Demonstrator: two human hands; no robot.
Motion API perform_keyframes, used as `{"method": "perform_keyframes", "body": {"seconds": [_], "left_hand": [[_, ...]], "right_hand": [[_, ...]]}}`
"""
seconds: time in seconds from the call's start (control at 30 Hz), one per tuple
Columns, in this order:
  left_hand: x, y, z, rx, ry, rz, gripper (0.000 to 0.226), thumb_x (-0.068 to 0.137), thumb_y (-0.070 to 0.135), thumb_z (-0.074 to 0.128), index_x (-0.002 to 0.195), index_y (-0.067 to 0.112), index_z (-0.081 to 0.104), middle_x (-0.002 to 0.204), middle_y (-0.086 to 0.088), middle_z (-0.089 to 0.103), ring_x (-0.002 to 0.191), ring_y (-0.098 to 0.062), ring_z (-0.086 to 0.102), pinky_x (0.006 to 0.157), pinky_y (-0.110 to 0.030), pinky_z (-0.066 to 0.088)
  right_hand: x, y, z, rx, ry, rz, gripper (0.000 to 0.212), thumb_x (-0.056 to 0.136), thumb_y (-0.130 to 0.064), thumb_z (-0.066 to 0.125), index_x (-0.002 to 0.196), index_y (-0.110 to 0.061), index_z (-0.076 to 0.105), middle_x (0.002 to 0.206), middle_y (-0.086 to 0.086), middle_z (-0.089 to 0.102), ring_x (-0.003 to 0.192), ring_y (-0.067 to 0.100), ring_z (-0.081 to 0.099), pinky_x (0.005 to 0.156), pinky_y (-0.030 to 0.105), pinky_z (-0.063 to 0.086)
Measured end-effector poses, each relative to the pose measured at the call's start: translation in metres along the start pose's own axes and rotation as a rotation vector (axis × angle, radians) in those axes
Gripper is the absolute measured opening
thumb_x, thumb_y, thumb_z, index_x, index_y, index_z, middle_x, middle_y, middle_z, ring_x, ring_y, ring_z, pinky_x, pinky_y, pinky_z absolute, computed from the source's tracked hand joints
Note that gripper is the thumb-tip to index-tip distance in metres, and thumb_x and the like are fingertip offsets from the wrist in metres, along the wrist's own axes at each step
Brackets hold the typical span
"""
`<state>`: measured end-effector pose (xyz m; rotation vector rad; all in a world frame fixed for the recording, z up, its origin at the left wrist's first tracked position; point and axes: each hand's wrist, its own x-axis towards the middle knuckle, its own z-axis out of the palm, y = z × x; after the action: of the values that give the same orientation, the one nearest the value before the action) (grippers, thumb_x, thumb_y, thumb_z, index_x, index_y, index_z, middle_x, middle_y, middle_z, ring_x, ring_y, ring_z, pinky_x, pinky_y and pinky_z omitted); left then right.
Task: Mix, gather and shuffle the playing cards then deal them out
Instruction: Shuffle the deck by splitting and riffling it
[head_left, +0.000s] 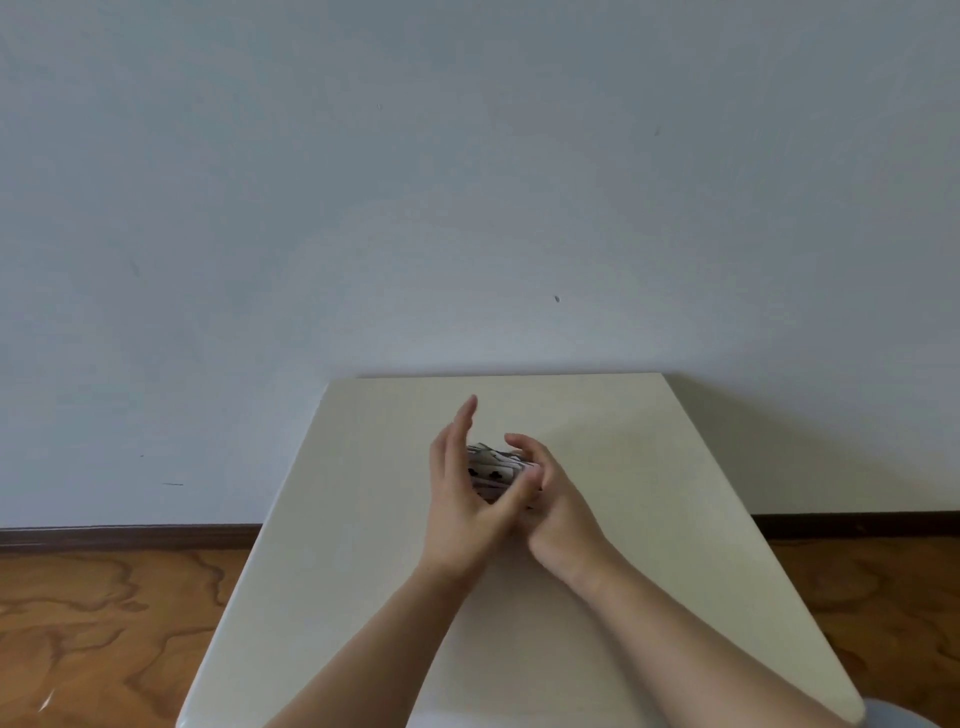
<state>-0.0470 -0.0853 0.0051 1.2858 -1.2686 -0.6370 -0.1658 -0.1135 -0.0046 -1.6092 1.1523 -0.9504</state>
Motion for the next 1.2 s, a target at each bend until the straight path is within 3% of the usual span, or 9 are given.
{"method": "perform_keyframes", "body": {"seconds": [0.1, 0.27, 0.43, 0.57, 0.77, 0.93, 1.03, 1.13, 1.2], "left_hand": [[0.007, -0.007, 0.004, 0.173, 0.016, 0.070, 0.081, 0.067, 0.052, 0.080, 0.139, 0.042, 0.044, 0.134, 0.008, 0.040, 0.122, -0.005, 0.047, 0.101, -0.022, 0.041], [0.017, -0.008, -0.001, 0.030, 0.204, -0.146, 0.050, 0.076, 0.052, 0.069, 0.119, 0.059, 0.044, 0.125, 0.010, 0.052, 0.102, 0.013, 0.054, 0.075, -0.017, 0.046], [0.012, -0.009, 0.009, 0.198, 0.100, -0.009, 0.074, 0.059, 0.060, 0.078, 0.124, 0.046, 0.046, 0.137, 0.018, 0.029, 0.126, 0.000, 0.042, 0.096, -0.015, 0.040], [0.023, -0.003, 0.006, 0.059, 0.275, -0.154, 0.052, 0.071, 0.056, 0.067, 0.115, 0.045, 0.044, 0.123, 0.011, 0.045, 0.096, 0.019, 0.052, 0.065, -0.006, 0.043], [0.028, -0.003, 0.002, -0.147, 0.213, -0.332, 0.036, 0.073, 0.071, 0.054, 0.097, 0.043, 0.058, 0.106, 0.005, 0.060, 0.095, -0.010, 0.063, 0.074, -0.027, 0.045], [0.024, -0.003, 0.008, 0.205, 0.067, -0.128, 0.079, 0.059, 0.061, 0.073, 0.127, 0.038, 0.041, 0.125, 0.014, 0.041, 0.119, -0.005, 0.049, 0.094, -0.025, 0.045], [0.026, -0.001, 0.003, 0.126, 0.171, -0.181, 0.059, 0.072, 0.057, 0.069, 0.123, 0.049, 0.041, 0.120, 0.008, 0.051, 0.098, 0.002, 0.059, 0.077, -0.031, 0.052], [0.032, -0.002, -0.005, -0.070, 0.291, -0.321, 0.028, 0.078, 0.061, 0.055, 0.102, 0.046, 0.060, 0.120, 0.007, 0.048, 0.082, 0.014, 0.058, 0.073, -0.024, 0.046], [0.032, -0.004, -0.009, -0.069, 0.289, -0.336, 0.036, 0.074, 0.068, 0.054, 0.093, 0.039, 0.065, 0.119, 0.012, 0.047, 0.090, 0.013, 0.057, 0.077, -0.022, 0.044]], "right_hand": [[0.001, 0.002, 0.000, -0.005, 0.045, -0.023, 0.053, 0.079, -0.012, 0.066, 0.128, -0.029, 0.053, 0.131, 0.002, 0.059, 0.116, 0.014, 0.062, 0.103, 0.039, 0.049], [0.004, -0.001, -0.003, -0.149, 0.110, -0.045, 0.050, 0.078, -0.017, 0.072, 0.124, -0.029, 0.060, 0.116, -0.010, 0.068, 0.105, 0.005, 0.065, 0.090, 0.025, 0.053], [0.003, 0.000, 0.001, -0.127, 0.092, -0.090, 0.047, 0.080, -0.014, 0.070, 0.123, -0.028, 0.060, 0.121, -0.008, 0.064, 0.109, 0.002, 0.062, 0.094, 0.016, 0.048], [0.004, 0.002, -0.002, -0.171, 0.157, -0.122, 0.052, 0.076, -0.007, 0.076, 0.123, -0.025, 0.063, 0.117, -0.007, 0.065, 0.108, 0.006, 0.063, 0.094, 0.021, 0.049], [0.004, 0.002, -0.001, -0.192, 0.109, -0.103, 0.050, 0.079, -0.013, 0.075, 0.125, -0.025, 0.060, 0.117, -0.008, 0.066, 0.107, 0.007, 0.062, 0.092, 0.021, 0.049], [0.003, 0.003, 0.001, -0.160, 0.088, -0.074, 0.042, 0.082, -0.017, 0.074, 0.120, -0.024, 0.060, 0.115, -0.008, 0.065, 0.104, 0.006, 0.065, 0.086, 0.017, 0.051], [0.004, 0.003, 0.001, -0.169, 0.133, -0.123, 0.042, 0.082, -0.010, 0.073, 0.121, -0.022, 0.062, 0.116, -0.008, 0.066, 0.105, 0.003, 0.063, 0.083, 0.002, 0.043], [0.004, 0.002, 0.000, -0.192, 0.132, -0.149, 0.046, 0.080, -0.008, 0.073, 0.123, -0.023, 0.063, 0.116, -0.008, 0.066, 0.106, 0.005, 0.062, 0.088, 0.007, 0.043], [0.004, 0.003, 0.001, -0.207, 0.131, -0.162, 0.045, 0.079, -0.007, 0.073, 0.120, -0.024, 0.064, 0.114, -0.008, 0.066, 0.105, 0.007, 0.062, 0.087, 0.009, 0.044]]}}
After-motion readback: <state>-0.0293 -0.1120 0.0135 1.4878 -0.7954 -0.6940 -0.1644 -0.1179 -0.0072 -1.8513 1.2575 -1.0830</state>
